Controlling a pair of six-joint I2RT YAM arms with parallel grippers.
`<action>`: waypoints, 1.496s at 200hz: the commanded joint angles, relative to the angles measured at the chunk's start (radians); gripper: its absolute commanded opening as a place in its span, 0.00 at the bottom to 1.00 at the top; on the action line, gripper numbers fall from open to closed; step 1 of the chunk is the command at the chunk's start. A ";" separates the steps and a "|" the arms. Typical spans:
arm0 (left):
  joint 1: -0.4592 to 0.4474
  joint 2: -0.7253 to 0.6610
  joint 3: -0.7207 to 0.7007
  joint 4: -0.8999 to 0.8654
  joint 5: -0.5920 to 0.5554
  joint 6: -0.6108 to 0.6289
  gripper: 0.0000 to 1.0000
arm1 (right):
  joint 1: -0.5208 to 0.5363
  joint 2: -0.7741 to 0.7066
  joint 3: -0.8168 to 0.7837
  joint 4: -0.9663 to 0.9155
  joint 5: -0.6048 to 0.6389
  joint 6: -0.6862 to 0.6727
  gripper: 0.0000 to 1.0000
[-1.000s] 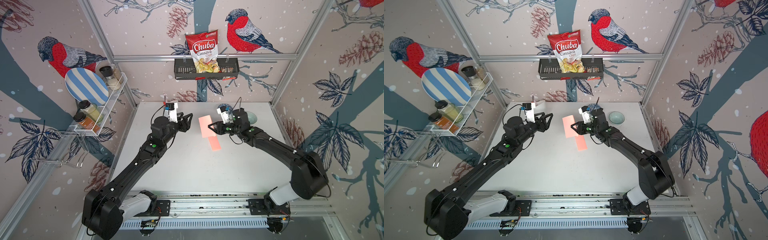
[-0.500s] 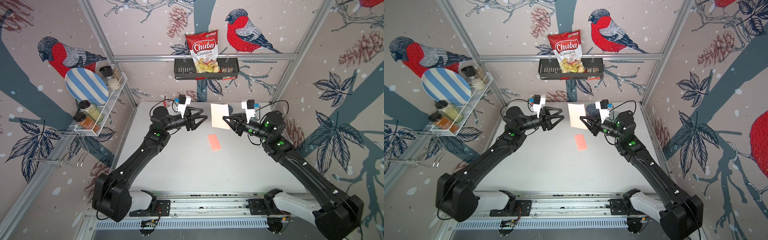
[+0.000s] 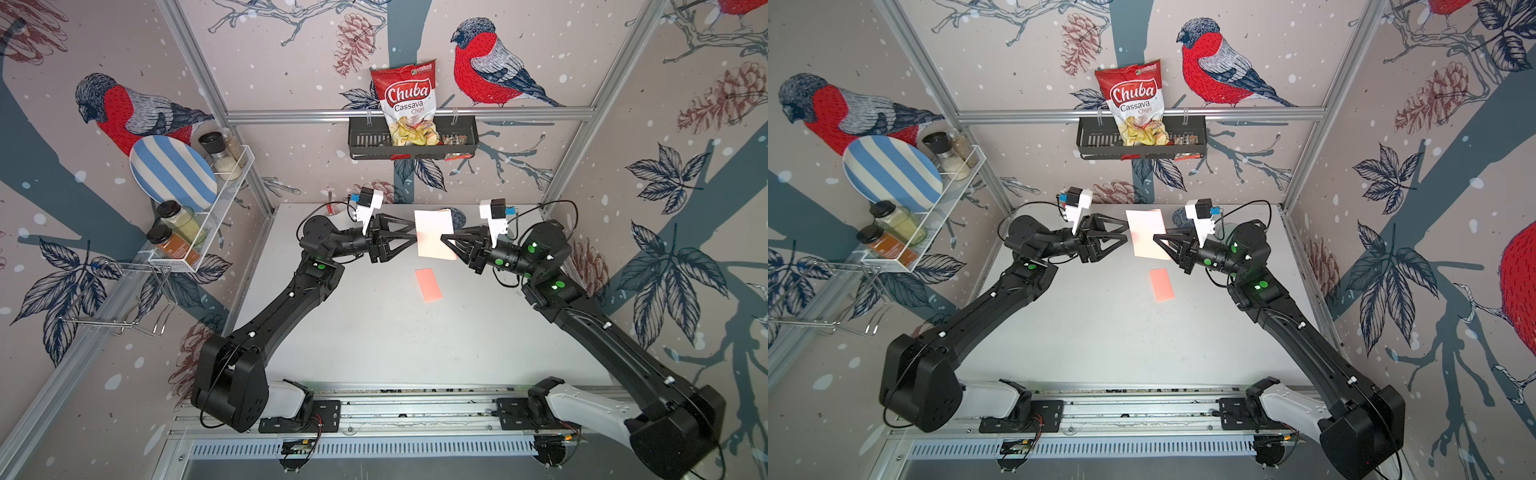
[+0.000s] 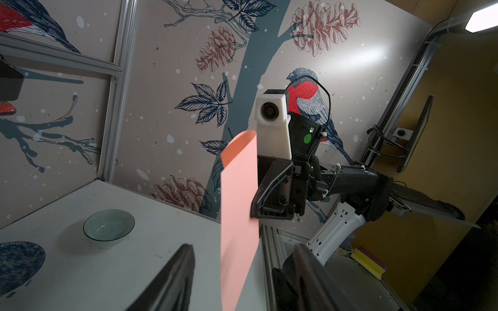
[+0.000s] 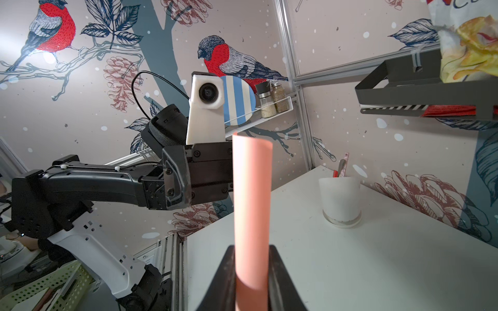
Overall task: Fold the square paper along the opposite sides
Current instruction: Pick up the paper from the center of the board.
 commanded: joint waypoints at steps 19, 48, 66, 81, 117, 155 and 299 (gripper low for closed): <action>0.004 -0.001 0.001 0.015 -0.001 0.013 0.58 | 0.029 0.028 0.029 0.015 -0.007 -0.038 0.22; 0.004 -0.007 -0.003 0.016 -0.004 0.014 0.43 | 0.037 0.039 0.037 0.016 -0.001 -0.042 0.22; 0.004 -0.008 -0.003 0.015 -0.002 0.013 0.36 | 0.037 0.042 0.041 0.017 0.002 -0.042 0.22; 0.004 -0.009 -0.002 0.015 -0.004 0.014 0.31 | 0.038 0.042 0.040 0.019 0.001 -0.043 0.22; 0.003 0.000 -0.001 0.036 0.004 -0.006 0.28 | 0.040 0.044 0.040 0.020 0.000 -0.047 0.22; 0.003 0.005 -0.003 0.071 0.014 -0.034 0.23 | 0.046 0.048 0.039 0.014 0.000 -0.052 0.22; 0.004 -0.010 -0.010 0.059 0.010 -0.020 0.00 | 0.057 0.046 0.040 -0.001 0.011 -0.065 0.26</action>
